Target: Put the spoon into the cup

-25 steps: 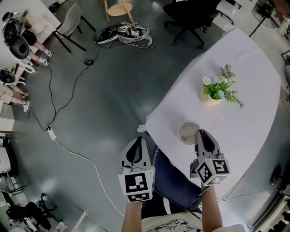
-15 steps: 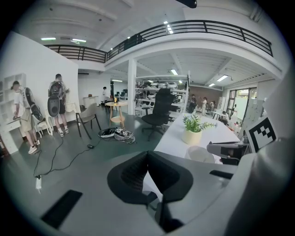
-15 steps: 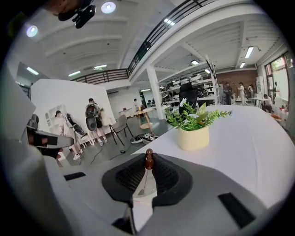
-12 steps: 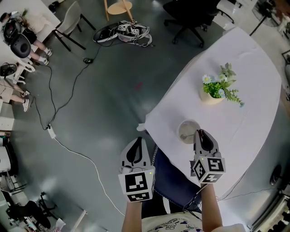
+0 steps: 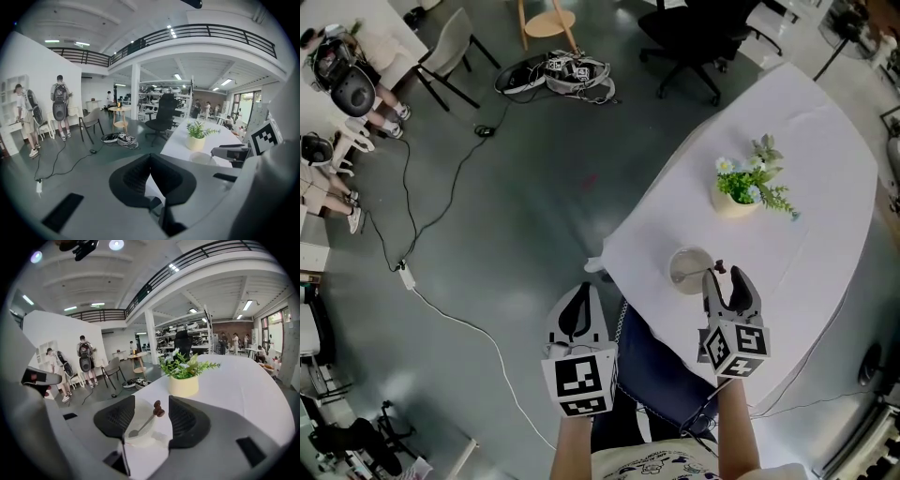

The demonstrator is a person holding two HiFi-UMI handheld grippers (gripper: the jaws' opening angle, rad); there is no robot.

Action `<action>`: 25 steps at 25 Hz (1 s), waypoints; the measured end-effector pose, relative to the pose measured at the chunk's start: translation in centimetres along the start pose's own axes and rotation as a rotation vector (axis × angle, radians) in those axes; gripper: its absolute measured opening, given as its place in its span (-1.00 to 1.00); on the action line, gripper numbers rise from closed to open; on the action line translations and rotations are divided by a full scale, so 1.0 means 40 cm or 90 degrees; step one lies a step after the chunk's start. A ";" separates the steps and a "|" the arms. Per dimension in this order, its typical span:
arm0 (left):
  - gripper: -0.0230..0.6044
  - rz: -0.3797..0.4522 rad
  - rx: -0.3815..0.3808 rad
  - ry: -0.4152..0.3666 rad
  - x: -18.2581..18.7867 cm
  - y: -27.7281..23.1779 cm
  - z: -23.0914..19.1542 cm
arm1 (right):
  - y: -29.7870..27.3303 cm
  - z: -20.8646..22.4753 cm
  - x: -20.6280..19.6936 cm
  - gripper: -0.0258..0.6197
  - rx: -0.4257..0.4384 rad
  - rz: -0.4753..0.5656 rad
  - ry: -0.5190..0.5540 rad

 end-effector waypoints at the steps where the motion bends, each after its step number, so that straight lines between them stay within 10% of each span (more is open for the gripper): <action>1: -0.88 0.006 0.002 0.001 0.004 0.010 -0.003 | 0.015 -0.005 0.011 -0.17 0.004 0.013 0.000; 25: -0.88 0.181 -0.004 -0.019 0.127 0.532 -0.048 | 0.623 -0.243 0.180 -0.62 0.007 0.265 0.068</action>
Point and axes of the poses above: the fingertips, and each gripper's own axes: y backward along the fingers, z to its right, x out of its top, the point moved 10 cm from there along y, backward along the fingers, and after that the axes turned 6 degrees about -y, right-handed, at the moved point
